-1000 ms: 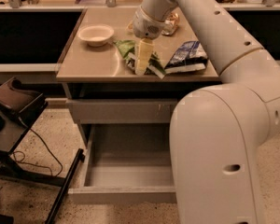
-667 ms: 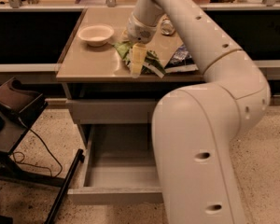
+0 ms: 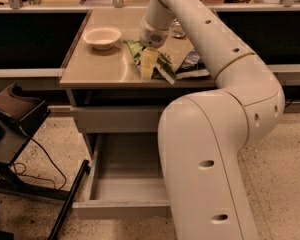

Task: Place green jalapeno chip bag into middle drawer

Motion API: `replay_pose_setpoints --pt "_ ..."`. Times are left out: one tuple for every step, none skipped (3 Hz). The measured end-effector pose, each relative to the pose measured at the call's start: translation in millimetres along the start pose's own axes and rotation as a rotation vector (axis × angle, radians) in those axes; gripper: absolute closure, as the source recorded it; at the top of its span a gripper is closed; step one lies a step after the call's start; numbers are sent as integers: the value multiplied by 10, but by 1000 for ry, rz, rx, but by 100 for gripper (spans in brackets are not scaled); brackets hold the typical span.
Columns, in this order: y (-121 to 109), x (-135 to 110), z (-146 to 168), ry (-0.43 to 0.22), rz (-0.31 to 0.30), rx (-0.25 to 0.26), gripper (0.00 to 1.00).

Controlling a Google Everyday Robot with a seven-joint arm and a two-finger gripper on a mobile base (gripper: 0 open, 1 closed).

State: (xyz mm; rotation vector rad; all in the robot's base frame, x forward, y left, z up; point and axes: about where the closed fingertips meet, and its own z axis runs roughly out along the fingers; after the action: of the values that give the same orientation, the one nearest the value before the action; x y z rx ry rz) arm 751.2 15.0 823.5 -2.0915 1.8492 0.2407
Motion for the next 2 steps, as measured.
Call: replay_pose_setpoints --pt "0 0 0 0 0 0 19" --pt "0 0 0 0 0 0 42"
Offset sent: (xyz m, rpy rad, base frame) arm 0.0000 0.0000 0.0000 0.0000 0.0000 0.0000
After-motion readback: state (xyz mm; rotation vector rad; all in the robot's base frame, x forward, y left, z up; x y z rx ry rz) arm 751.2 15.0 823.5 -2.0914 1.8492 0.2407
